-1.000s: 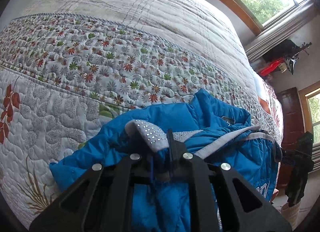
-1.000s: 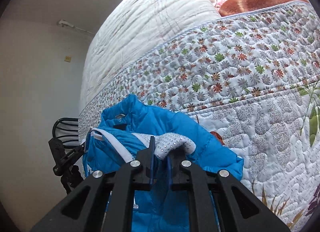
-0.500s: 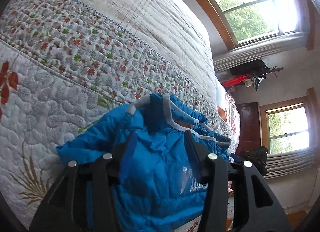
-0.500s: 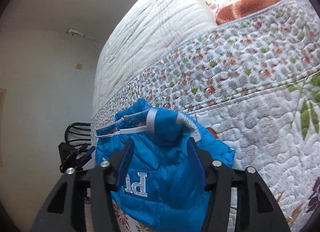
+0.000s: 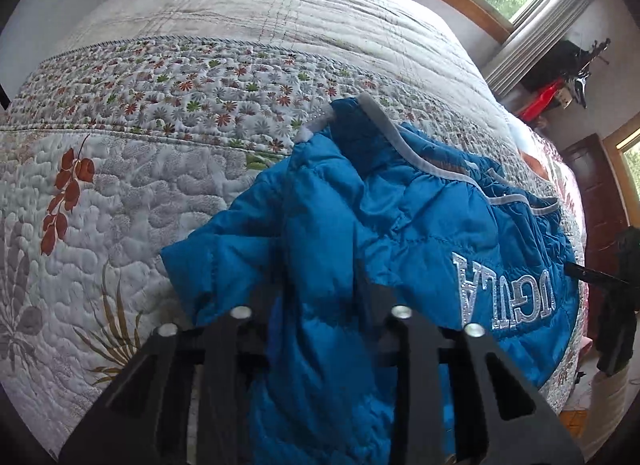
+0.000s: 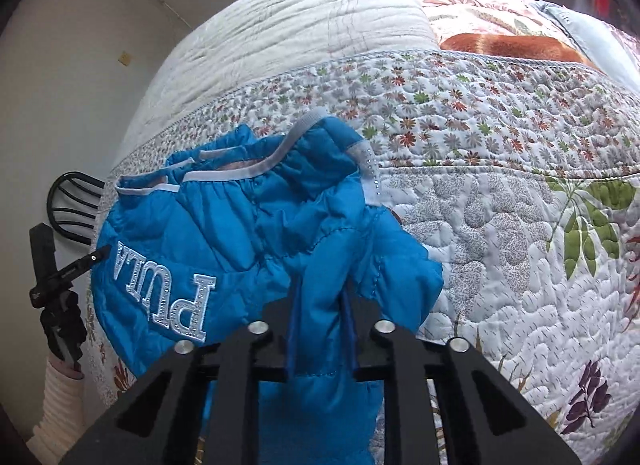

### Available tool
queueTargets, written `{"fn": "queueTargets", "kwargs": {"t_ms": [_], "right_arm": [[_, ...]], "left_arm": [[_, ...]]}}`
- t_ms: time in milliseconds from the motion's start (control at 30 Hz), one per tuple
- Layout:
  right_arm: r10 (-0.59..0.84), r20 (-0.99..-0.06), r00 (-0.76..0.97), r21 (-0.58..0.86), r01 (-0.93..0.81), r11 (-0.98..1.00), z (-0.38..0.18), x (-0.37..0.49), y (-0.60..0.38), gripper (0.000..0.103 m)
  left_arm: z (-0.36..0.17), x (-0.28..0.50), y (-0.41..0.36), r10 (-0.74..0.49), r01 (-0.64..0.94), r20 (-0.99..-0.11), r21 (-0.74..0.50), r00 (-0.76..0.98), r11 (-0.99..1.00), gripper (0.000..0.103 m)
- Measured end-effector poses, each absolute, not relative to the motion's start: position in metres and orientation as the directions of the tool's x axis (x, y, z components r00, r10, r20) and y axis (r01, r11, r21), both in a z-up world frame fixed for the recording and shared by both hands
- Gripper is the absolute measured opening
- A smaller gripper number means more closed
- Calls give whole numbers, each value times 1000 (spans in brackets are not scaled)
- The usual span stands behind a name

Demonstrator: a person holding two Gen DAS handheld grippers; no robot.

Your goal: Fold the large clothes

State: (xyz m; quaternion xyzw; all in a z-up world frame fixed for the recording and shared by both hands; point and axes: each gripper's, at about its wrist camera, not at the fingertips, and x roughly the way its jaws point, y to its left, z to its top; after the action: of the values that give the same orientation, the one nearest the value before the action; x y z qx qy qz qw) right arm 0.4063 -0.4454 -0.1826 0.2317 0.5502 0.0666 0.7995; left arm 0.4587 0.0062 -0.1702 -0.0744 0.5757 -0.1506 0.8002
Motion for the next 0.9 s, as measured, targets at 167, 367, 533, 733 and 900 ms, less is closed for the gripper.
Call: {"fn": "queueTargets", "kwargs": {"t_ms": [167,367,533,733,900], "right_arm": [[372,-803,465,480,135,867,-148,407,-457,8],[337,-840,425,457,220,862,-172,426,-463,8],[365,-852,376,480,280,831,-214,430,-466,8],[333,-875,353,441,295,848,-233,431,-456,9],[243,-906,348,353,300,886,-208,425,-451,22]], "left_arm": [[-135,455,3,-344,178,-845,-295,409,939,10],[-153,474,3,-268,130,-871,-234,413,963,10],[-193,481,15,-295,93,-888,-281,353,955,14],[-207,481,6,-234,113,-905,-207,355,972,19],[-195,488,12,-226,40,-921,-225,318,973,27]]}}
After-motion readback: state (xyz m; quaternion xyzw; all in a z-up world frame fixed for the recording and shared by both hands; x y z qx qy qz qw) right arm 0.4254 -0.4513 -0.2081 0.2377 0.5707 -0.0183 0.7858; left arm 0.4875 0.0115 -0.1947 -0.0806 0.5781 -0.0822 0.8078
